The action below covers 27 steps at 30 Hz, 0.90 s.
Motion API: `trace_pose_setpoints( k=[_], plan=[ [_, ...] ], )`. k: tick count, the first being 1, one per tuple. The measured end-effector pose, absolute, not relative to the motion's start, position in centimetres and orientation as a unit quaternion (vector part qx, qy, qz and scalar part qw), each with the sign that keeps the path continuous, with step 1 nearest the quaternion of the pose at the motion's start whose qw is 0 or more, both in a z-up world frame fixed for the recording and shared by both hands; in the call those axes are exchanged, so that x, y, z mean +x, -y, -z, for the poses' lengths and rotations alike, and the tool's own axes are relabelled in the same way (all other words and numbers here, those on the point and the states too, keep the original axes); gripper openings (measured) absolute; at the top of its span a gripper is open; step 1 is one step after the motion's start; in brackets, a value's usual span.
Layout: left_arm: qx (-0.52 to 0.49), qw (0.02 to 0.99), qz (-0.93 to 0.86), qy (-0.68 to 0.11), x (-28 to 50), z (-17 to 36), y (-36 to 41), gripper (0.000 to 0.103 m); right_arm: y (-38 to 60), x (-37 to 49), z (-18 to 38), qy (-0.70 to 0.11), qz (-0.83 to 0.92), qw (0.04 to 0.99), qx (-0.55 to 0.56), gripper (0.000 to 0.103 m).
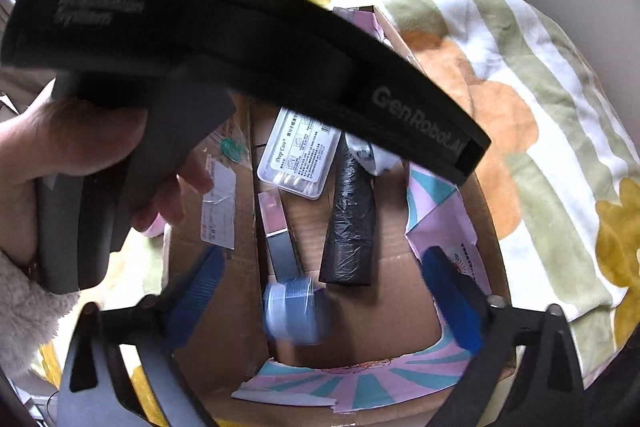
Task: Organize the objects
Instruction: 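Open both tools to drop the sock and cube into the box, then withdraw both tools from the box toward the tissue pack and pink puff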
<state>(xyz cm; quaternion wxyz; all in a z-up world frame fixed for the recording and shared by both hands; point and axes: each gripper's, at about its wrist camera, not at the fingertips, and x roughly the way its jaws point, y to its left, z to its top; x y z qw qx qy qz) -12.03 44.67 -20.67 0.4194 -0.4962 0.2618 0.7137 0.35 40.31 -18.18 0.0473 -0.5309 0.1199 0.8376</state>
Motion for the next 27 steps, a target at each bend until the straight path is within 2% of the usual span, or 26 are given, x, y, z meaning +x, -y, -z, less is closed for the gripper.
trace_pose_setpoints(
  k=[13,27],
  plan=[
    [-0.498,0.411,-0.72,-0.253,-11.9,19.0,-43.0,0.103,-39.7,0.8,17.1,-0.118,-0.837,0.043,-0.532,0.102],
    [-0.481,0.398,-0.754,-0.205,-10.2,9.7,-36.6,0.103,-36.7,2.0,10.2,-0.088,-0.846,0.017,-0.526,0.102]
  ],
)
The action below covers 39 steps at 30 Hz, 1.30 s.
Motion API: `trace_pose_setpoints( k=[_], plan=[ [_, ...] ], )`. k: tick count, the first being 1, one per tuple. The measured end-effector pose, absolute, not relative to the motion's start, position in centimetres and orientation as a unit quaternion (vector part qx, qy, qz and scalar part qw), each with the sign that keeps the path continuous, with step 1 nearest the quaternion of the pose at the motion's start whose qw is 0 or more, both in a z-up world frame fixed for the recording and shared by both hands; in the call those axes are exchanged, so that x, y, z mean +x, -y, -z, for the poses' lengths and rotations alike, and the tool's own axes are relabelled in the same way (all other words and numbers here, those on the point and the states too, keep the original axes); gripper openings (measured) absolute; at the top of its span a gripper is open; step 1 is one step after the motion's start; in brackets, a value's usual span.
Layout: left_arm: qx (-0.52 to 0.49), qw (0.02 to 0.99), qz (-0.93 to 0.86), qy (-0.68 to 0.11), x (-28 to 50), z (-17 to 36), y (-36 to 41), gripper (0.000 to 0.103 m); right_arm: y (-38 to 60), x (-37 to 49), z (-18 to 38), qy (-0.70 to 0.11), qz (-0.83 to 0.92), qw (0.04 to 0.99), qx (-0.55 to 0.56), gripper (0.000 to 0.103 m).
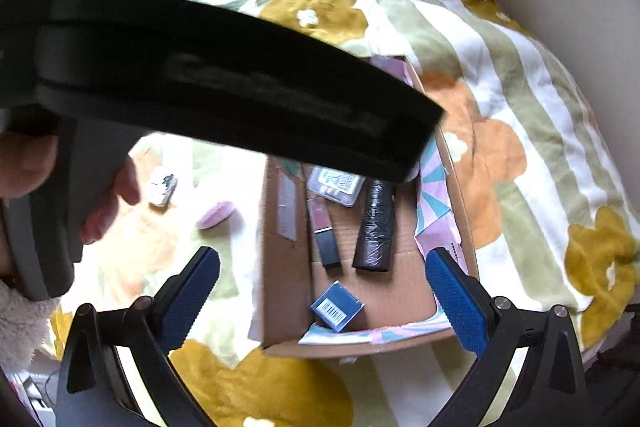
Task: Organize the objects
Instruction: 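Withdraw both tools from the box toward the tissue pack and pink puff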
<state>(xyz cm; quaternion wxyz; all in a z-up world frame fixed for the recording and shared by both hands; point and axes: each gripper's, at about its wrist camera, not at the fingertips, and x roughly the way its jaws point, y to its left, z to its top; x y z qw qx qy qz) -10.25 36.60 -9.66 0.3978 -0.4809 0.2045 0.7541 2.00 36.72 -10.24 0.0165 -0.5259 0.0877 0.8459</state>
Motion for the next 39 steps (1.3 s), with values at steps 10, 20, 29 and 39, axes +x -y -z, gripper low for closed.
trace_pose_setpoints(
  k=[10,20,29,39],
  plan=[
    [-0.47,0.321,-0.809,-0.144,-9.1,2.6,-25.3,0.103,-32.1,2.1,4.9,-0.041,-0.862,-0.036,-0.504,0.102],
    [-0.468,0.188,-0.863,-0.045,-5.5,-1.2,-10.9,0.103,-24.9,1.6,1.3,-0.002,-0.871,-0.113,-0.478,0.102],
    [-0.443,0.076,-0.893,0.018,-1.4,-2.6,-1.1,0.103,-21.2,1.6,-0.7,-0.006,-0.879,-0.143,-0.455,0.102],
    [-0.43,0.041,-0.901,0.044,2.1,-2.1,2.3,0.103,-19.4,2.7,-0.5,0.014,-0.881,-0.132,-0.455,0.102]
  ],
)
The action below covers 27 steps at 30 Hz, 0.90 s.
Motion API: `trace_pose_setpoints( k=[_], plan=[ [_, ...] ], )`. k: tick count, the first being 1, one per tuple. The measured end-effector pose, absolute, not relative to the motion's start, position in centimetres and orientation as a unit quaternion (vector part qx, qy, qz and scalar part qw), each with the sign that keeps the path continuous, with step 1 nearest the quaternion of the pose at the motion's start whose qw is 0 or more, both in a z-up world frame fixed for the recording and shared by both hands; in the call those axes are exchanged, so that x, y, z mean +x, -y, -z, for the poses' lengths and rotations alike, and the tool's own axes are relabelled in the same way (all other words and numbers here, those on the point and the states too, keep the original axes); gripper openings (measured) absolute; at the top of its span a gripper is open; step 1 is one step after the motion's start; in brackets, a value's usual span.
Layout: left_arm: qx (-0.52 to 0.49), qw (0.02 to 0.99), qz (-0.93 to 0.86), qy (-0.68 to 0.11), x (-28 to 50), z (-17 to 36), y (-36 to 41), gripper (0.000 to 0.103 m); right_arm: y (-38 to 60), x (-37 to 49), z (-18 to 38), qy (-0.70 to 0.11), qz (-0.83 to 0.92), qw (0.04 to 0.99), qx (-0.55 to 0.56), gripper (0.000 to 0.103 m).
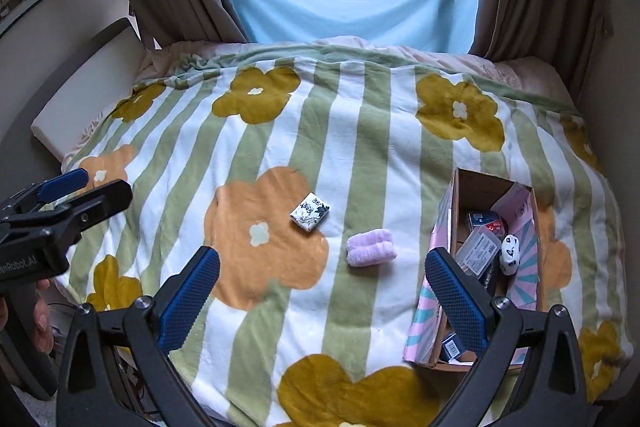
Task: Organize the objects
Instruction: 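Withdraw both tools from the box toward the tissue pack and pink puff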
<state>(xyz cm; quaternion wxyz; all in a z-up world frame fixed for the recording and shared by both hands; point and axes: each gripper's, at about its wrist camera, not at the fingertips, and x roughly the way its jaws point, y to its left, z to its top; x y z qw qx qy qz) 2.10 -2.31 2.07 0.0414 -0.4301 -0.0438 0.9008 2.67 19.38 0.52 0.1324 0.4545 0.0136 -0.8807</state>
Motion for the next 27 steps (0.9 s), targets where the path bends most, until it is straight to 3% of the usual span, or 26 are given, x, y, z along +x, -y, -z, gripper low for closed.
trace_pose_setpoints(
  k=[15,27],
  plan=[
    [-0.426,0.043,-0.903,0.029,1.3,-1.7,3.1,0.103,-19.4,2.3,0.4,0.013,0.882,0.109,0.458,0.102],
    [-0.465,0.098,-0.88,0.017,-4.5,3.9,1.8,0.103,-19.3,1.0,5.3,0.038,0.894,0.041,0.444,0.102]
  ],
)
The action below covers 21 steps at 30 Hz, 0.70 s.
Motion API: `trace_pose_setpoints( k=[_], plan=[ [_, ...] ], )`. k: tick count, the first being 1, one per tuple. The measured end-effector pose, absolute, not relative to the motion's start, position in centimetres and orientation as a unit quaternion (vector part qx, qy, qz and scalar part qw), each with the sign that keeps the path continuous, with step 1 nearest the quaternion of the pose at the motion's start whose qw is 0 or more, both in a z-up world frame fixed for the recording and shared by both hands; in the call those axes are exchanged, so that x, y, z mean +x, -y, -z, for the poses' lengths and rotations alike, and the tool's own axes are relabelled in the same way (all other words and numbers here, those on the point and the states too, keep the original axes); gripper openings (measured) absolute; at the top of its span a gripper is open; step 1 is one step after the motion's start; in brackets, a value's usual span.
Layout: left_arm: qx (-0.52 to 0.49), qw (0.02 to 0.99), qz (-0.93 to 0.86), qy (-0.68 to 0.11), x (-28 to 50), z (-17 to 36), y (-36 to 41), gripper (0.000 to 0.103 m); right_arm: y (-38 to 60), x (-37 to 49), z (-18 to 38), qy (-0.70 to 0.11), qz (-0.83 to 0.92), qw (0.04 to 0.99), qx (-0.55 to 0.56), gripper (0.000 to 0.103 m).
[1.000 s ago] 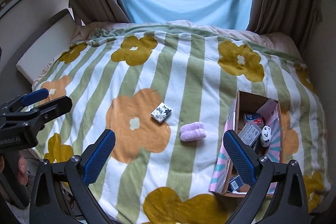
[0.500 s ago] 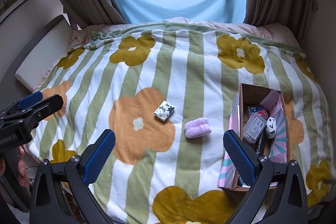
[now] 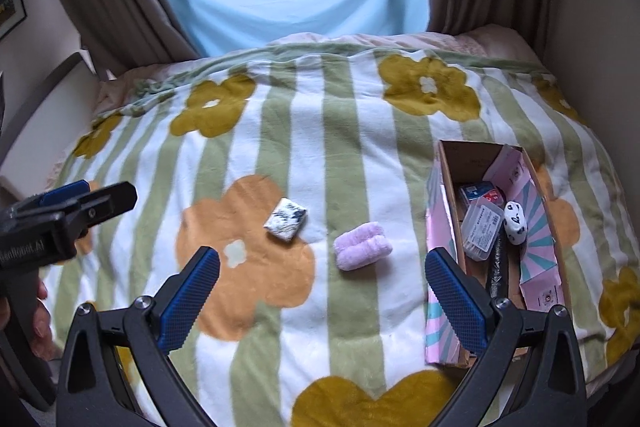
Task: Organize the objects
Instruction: 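Withdraw both tools from the box toward the tissue pack and pink puff, then grasp the white tissue pack with left tool while right tool grasps pink puff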
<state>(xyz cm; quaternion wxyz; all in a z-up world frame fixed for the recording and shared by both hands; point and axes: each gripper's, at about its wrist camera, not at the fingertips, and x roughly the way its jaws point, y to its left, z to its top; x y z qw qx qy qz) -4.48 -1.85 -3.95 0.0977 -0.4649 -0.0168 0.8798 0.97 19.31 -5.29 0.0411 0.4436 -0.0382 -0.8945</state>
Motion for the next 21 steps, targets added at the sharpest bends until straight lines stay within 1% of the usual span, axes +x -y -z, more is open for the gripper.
trace_pose_setpoints(
  k=[4,10,13,19,21],
  plan=[
    [-0.481,0.119,-0.868,0.008,-7.4,7.4,1.1,0.102,-19.0,0.1,8.4,0.019,0.903,0.014,0.43,0.102],
    [-0.505,0.157,-0.848,-0.024,-12.0,13.5,-1.5,0.101,-18.2,-2.2,14.0,-0.039,0.906,-0.008,0.421,0.102],
    [-0.521,0.173,-0.835,-0.038,-13.8,16.9,-2.8,0.099,-17.9,-3.5,16.9,-0.068,0.903,-0.011,0.424,0.102],
    [-0.55,0.191,-0.811,-0.055,-16.5,22.9,-4.7,0.093,-17.9,-5.7,21.6,-0.093,0.895,-0.013,0.435,0.102],
    [-0.559,0.196,-0.804,-0.054,-17.2,24.5,-5.2,0.092,-17.9,-6.4,22.7,-0.097,0.893,-0.012,0.439,0.097]
  ],
)
